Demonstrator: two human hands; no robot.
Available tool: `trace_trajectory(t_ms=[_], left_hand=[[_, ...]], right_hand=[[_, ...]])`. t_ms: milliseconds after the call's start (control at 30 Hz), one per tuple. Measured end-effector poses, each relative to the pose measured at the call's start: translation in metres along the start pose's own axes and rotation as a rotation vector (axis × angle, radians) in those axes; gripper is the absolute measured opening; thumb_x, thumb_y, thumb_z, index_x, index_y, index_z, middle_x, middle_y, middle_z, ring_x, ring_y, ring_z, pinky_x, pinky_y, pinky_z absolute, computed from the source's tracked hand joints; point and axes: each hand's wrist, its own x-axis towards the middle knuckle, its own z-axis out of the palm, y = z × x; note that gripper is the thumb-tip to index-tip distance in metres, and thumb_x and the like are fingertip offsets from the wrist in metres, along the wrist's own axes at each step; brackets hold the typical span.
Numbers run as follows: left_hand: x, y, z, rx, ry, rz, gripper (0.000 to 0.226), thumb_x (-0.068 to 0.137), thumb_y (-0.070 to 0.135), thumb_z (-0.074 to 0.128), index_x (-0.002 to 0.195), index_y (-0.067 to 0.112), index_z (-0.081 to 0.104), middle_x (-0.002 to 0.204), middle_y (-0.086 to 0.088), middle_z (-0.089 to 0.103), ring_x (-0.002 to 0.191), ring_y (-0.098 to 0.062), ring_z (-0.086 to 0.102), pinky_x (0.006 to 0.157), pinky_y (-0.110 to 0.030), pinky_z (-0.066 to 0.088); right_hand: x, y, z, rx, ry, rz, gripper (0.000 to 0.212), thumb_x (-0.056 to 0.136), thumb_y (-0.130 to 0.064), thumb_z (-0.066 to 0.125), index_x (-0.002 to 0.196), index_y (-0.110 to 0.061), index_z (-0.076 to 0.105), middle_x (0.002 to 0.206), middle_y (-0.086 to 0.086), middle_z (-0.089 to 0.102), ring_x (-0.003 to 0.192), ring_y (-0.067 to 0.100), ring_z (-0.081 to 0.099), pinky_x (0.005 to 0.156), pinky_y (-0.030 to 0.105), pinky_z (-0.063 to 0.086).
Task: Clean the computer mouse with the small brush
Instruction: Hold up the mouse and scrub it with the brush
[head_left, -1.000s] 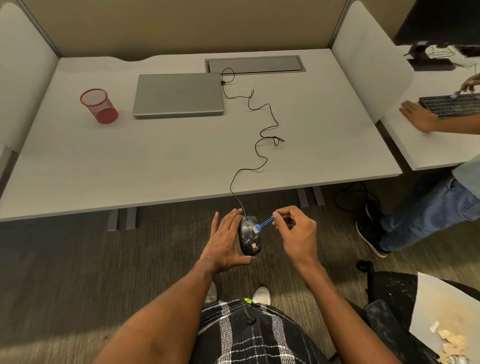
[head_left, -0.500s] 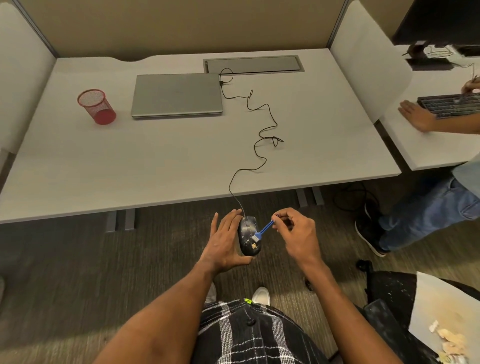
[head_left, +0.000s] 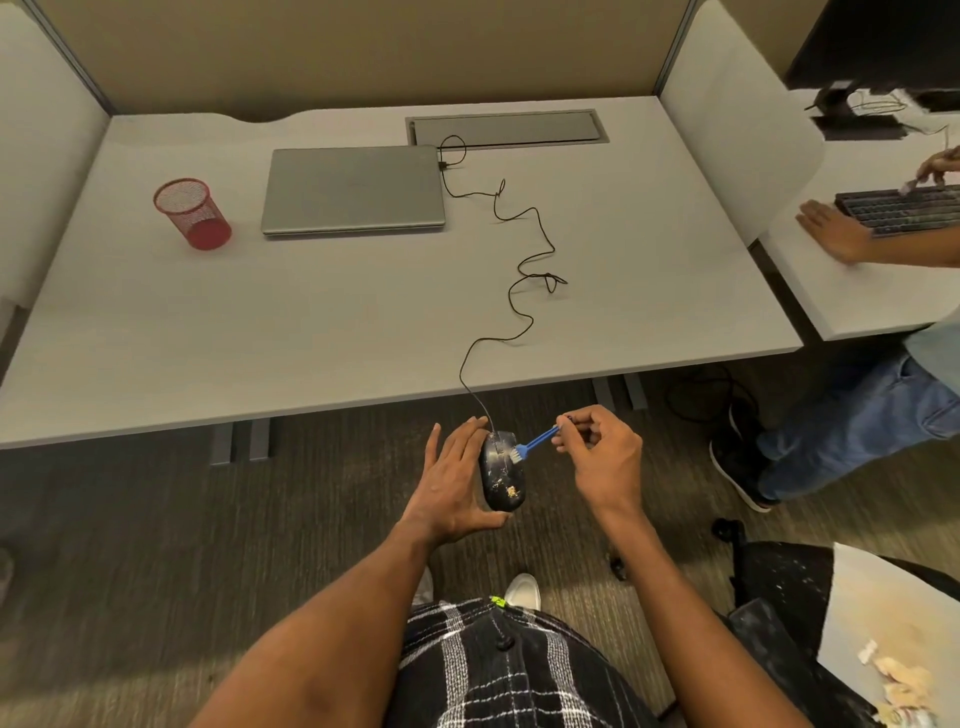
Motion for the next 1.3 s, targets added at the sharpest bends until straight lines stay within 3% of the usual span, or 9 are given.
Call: trace_trajectory(t_ms=[133, 533, 767, 1100, 1300], left_hand=[[0.002, 0.001, -0.002, -0.002, 0.013, 0.009, 0.13, 0.07, 0.089, 0.066, 0.165, 0.016, 0.016, 0.175, -0.001, 0.013, 0.163, -0.014, 0.0, 0.13, -0.055, -0.011], [0.0, -0.001, -0.006, 0.001, 0.019, 0.003, 0.13, 0.068, 0.091, 0.061, 0.165, 0.017, 0.016, 0.175, 0.0, 0.012, 0.163, -0.015, 0.0, 0.13, -0.056, -0.012], [-0.001, -0.003, -0.005, 0.0, 0.008, -0.008, 0.13, 0.069, 0.089, 0.065, 0.165, 0.019, 0.014, 0.175, 0.001, 0.011, 0.163, -0.015, -0.001, 0.13, -0.056, -0.011], [-0.001, -0.001, -0.004, -0.023, 0.02, -0.008, 0.128, 0.069, 0.086, 0.068, 0.165, 0.018, 0.017, 0.174, 0.001, 0.014, 0.162, -0.014, 0.003, 0.13, -0.052, -0.015], [-0.002, 0.0, -0.004, -0.026, 0.02, -0.008, 0.127, 0.069, 0.085, 0.07, 0.164, 0.018, 0.017, 0.173, 0.001, 0.015, 0.162, -0.015, 0.005, 0.13, -0.054, -0.012]], right_hand=[[0.01, -0.003, -0.001, 0.022, 0.067, 0.049, 0.005, 0.096, -0.021, 0.072, 0.099, -0.024, 0.069, 0.084, -0.008, 0.073, 0.076, 0.004, 0.074, 0.069, 0.019, 0.062], [0.026, -0.004, 0.005, 0.047, 0.018, 0.217, 0.004, 0.095, -0.022, 0.073, 0.097, -0.019, 0.072, 0.083, -0.004, 0.075, 0.071, 0.006, 0.075, 0.066, 0.025, 0.064], [0.027, -0.006, 0.003, 0.0, 0.073, 0.194, 0.013, 0.095, -0.024, 0.074, 0.087, -0.033, 0.067, 0.077, -0.009, 0.072, 0.07, -0.001, 0.072, 0.061, 0.018, 0.06], [0.024, -0.012, 0.005, 0.004, 0.027, 0.19, 0.008, 0.094, -0.025, 0.073, 0.09, -0.031, 0.069, 0.079, -0.008, 0.073, 0.072, -0.003, 0.072, 0.059, 0.014, 0.057], [0.021, -0.015, 0.004, -0.049, 0.074, 0.166, 0.011, 0.095, -0.024, 0.073, 0.093, -0.032, 0.066, 0.081, -0.012, 0.071, 0.072, -0.001, 0.07, 0.054, 0.004, 0.05]])
